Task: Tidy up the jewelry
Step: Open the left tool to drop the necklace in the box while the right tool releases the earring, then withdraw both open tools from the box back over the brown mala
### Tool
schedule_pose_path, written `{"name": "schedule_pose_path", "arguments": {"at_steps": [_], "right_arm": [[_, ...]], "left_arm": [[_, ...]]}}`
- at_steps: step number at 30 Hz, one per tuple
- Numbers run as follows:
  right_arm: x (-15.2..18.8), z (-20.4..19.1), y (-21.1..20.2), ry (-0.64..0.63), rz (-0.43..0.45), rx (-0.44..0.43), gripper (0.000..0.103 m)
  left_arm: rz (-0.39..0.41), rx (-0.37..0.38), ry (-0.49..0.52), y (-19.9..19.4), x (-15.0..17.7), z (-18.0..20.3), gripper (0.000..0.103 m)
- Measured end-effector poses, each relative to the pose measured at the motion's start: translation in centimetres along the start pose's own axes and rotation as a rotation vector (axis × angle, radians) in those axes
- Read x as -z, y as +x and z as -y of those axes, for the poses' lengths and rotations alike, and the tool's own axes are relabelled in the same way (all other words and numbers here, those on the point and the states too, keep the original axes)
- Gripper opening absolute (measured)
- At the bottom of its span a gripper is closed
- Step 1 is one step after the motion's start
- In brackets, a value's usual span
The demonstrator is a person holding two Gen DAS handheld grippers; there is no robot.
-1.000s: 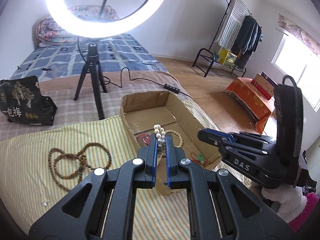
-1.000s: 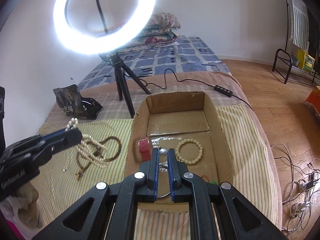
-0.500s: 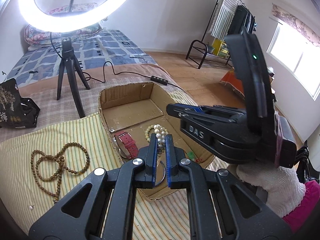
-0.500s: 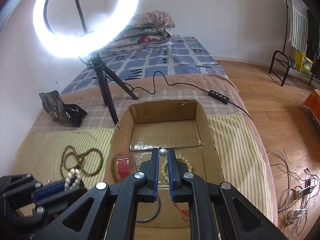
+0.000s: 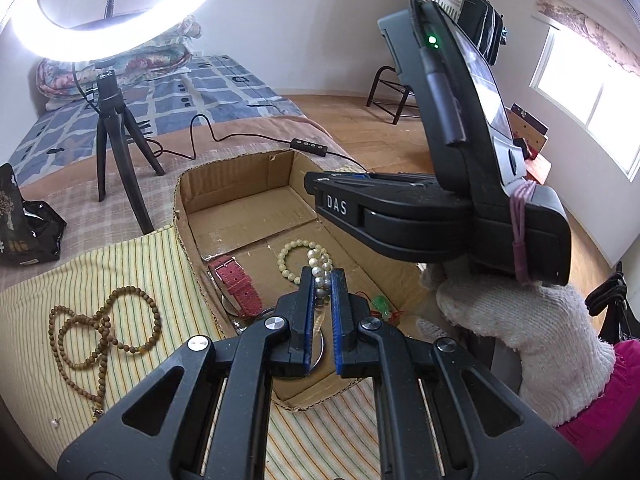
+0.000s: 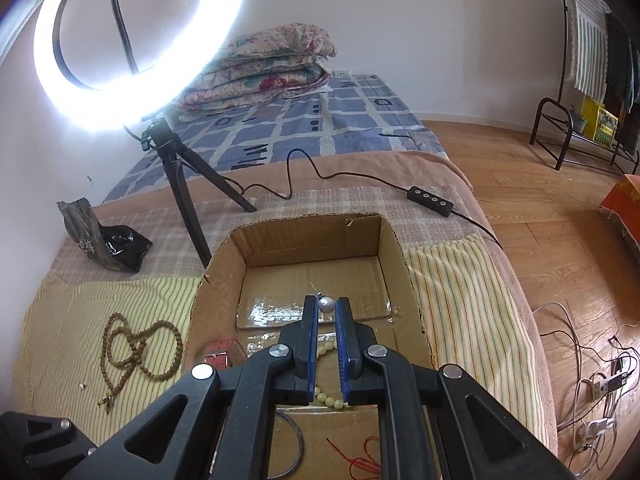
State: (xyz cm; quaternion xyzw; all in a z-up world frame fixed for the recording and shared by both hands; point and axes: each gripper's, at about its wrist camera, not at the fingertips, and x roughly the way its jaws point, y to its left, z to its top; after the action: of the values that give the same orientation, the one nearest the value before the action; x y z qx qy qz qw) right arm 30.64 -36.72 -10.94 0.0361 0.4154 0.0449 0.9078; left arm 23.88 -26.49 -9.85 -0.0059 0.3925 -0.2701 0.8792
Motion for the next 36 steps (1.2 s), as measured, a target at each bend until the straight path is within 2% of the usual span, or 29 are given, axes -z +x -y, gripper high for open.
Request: {"name": "schedule_pose_path", "arguments": {"at_steps": [2,3,5,6,7,9,12,13,15,21,36], "right_arm": [[-0.1,0.0,0.2,0.003,-0.001,-0.003,0.010],[-0.1,0.0,0.2,0.004,0.002,0.001,0.019],[-0.1,0.0,0.2,0.009,0.012,0.000,0.026],[-0.2,0.1,0.2,0.014,0.013,-0.001,0.029],[-0.2,0.1,0.2,0.021,0.015,0.003,0.032],[-0.2,0.2,0.2,0.026,0.019,0.008,0.053],[-0.2,0.0,0.0,0.012,0.031,0.039,0.076],[-0.2,-0.2,-0.1,0.005,0.036,0.052,0.079],[-0.2,-0.4,-0.3,-0.003,0.041,0.080,0.091],[-0.4,-0.7,-1.1,-0.009,0.060,0.102,0.101],[-0.5,-2.5,-3.7,-0.029,0.104,0.146,0.102]], "left_arm": [[0.001,-0.002,0.003,0.1,0.0,0.1,0.005],[0.001,-0.004,0.005,0.1,0.1,0.1,0.005],[-0.008,-0.003,0.011,0.3,0.1,0.2,0.006],[-0.016,-0.003,0.014,0.5,0.1,0.2,0.014],[-0.018,-0.005,0.015,0.6,0.2,0.2,0.029],[-0.005,-0.011,0.011,0.4,0.3,0.1,0.042],[-0.004,-0.017,0.013,0.3,0.3,0.0,0.043],[-0.006,-0.019,0.013,0.2,0.3,0.0,0.047],[-0.004,-0.022,0.009,0.1,0.4,-0.1,0.052],[-0.001,-0.033,0.019,-0.8,0.7,-0.3,0.053],[0.014,-0.058,0.025,-4.0,1.5,-1.7,0.053]]}}
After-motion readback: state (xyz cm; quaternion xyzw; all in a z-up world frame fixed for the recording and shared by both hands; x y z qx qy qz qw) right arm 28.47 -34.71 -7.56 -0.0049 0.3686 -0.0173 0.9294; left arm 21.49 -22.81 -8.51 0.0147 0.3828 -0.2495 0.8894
